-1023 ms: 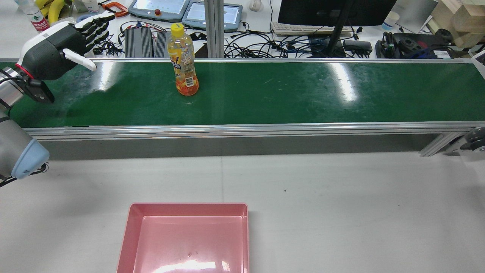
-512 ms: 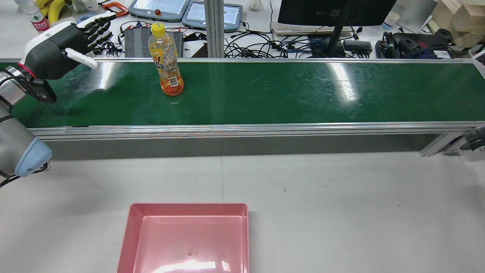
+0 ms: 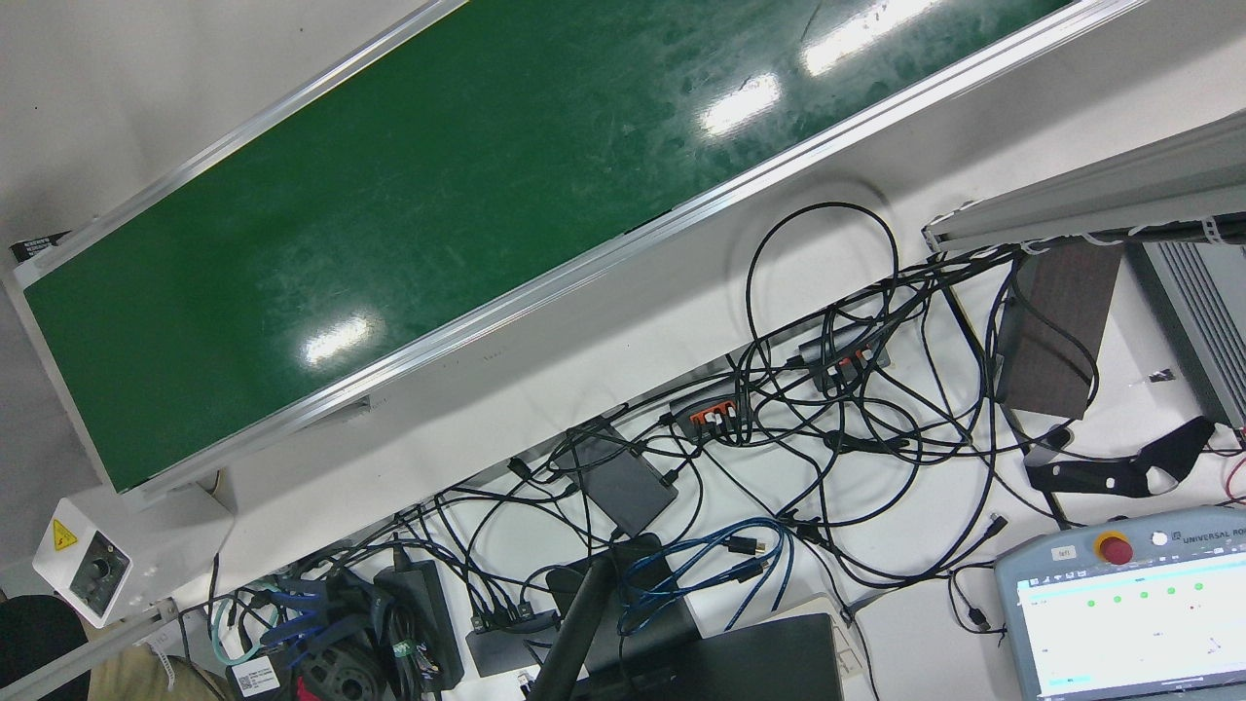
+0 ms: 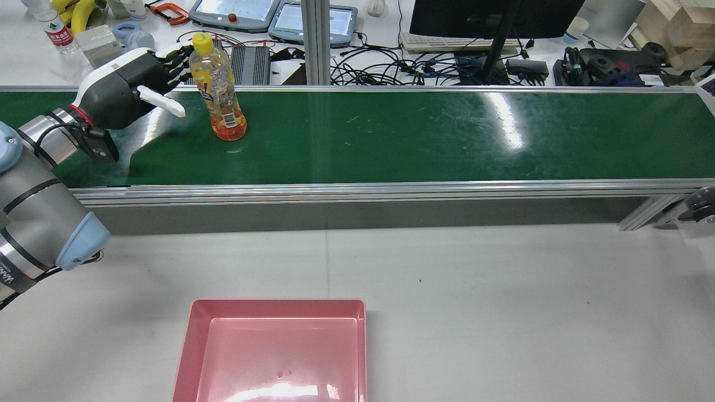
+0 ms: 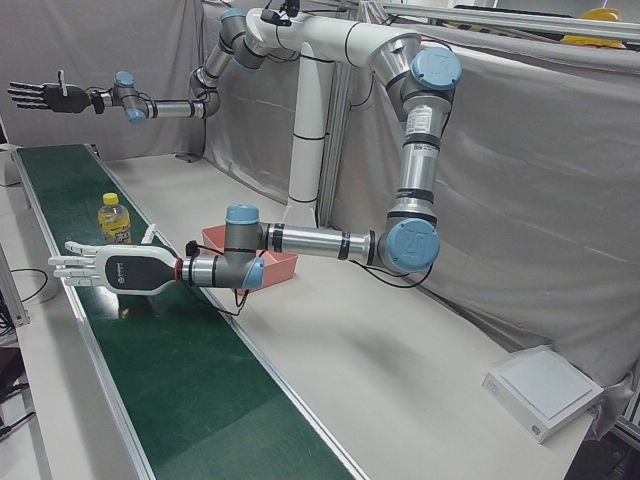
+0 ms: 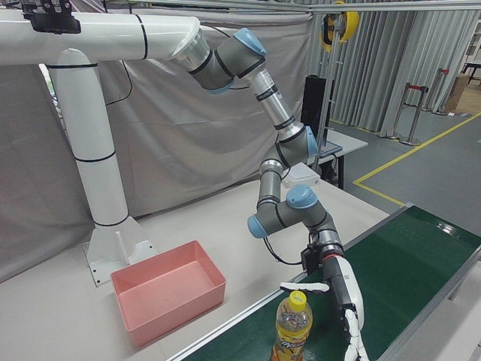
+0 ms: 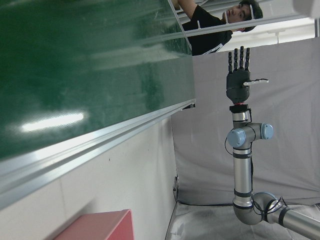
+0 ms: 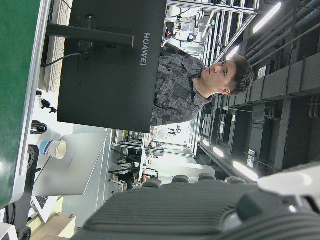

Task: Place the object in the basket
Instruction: 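Move the open left hand along the conveyor toward the juice bottle, then close the left hand fingers around the yellow-capped juice bottle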

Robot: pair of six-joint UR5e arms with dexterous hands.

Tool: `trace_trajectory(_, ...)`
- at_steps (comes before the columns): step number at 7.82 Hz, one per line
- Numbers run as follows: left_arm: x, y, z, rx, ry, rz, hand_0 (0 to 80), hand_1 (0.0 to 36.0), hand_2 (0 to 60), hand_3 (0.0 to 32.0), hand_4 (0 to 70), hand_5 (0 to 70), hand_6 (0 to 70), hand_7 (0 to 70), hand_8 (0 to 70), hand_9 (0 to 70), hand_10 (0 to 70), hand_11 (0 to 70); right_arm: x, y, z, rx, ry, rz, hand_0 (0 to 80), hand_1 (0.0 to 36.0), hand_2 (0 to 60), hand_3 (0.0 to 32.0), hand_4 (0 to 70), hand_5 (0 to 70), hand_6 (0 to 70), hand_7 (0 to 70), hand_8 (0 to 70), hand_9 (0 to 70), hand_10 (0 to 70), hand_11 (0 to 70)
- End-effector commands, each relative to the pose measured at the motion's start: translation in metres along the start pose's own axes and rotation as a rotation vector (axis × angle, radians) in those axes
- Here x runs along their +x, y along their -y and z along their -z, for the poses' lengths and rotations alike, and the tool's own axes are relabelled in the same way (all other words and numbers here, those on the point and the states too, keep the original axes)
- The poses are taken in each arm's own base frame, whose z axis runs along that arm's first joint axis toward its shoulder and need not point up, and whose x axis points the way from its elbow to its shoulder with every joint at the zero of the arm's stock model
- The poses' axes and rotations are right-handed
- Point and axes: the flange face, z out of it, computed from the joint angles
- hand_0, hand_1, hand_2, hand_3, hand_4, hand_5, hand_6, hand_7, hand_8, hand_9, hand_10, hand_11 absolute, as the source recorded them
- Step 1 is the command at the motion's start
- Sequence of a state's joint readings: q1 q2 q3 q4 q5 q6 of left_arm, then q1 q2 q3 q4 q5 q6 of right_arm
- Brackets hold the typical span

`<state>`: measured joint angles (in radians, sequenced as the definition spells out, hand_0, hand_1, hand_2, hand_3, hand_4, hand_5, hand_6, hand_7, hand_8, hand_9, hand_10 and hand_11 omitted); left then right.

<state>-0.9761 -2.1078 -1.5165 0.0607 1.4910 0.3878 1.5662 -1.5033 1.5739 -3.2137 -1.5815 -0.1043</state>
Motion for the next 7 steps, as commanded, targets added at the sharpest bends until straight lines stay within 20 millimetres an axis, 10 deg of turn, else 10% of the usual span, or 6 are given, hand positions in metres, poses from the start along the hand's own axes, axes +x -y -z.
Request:
trace_trajectory(1,-0.004,-0.008,-0.005,-0.009,0.004,0.004,56.3,10.9,0.0,0.0,7.9,17.7,0.0,0.4,0.3,0.0,1.8,4.4,0.000,0.000,0.000,0.000,0.000,0.000,0.0,0.0,0.0,0.0,0.0,0.0,0.0,0.0,0.0,0.0,0.0,0.0)
trace_trajectory(4,-0.003,-0.014,-0.011,-0.021,0.000,0.018,55.6,10.9,0.0,0.0,9.5,20.6,0.0,2.2,2.7,2.9,3.1,6.2,0.000,0.000,0.000,0.000,0.000,0.000,0.0,0.0,0.0,0.0,0.0,0.0,0.0,0.0,0.0,0.0,0.0,0.0)
trace_trajectory(5,-0.004,-0.021,-0.017,-0.015,0.006,0.010,55.6,13.3,0.0,0.0,11.7,32.5,0.0,5.1,6.9,9.7,12.5,19.9,0.000,0.001,0.000,0.002,0.000,0.000,0.0,0.0,0.0,0.0,0.0,0.0,0.0,0.0,0.0,0.0,0.0,0.0)
trace_trajectory(6,0.000,-0.031,-0.026,-0.022,0.003,0.007,59.7,14.9,0.0,0.0,31.3,48.0,7.9,18.8,15.7,25.1,42.6,61.6,0.000,0.000,0.000,0.000,0.000,0.000,0.0,0.0,0.0,0.0,0.0,0.0,0.0,0.0,0.0,0.0,0.0,0.0)
trace_trajectory(7,0.001,-0.035,-0.028,-0.028,0.001,0.008,65.9,11.8,0.0,0.0,70.0,70.0,47.8,64.1,51.5,69.1,70.0,70.0,0.000,0.000,0.000,0.000,0.000,0.000,0.0,0.0,0.0,0.0,0.0,0.0,0.0,0.0,0.0,0.0,0.0,0.0)
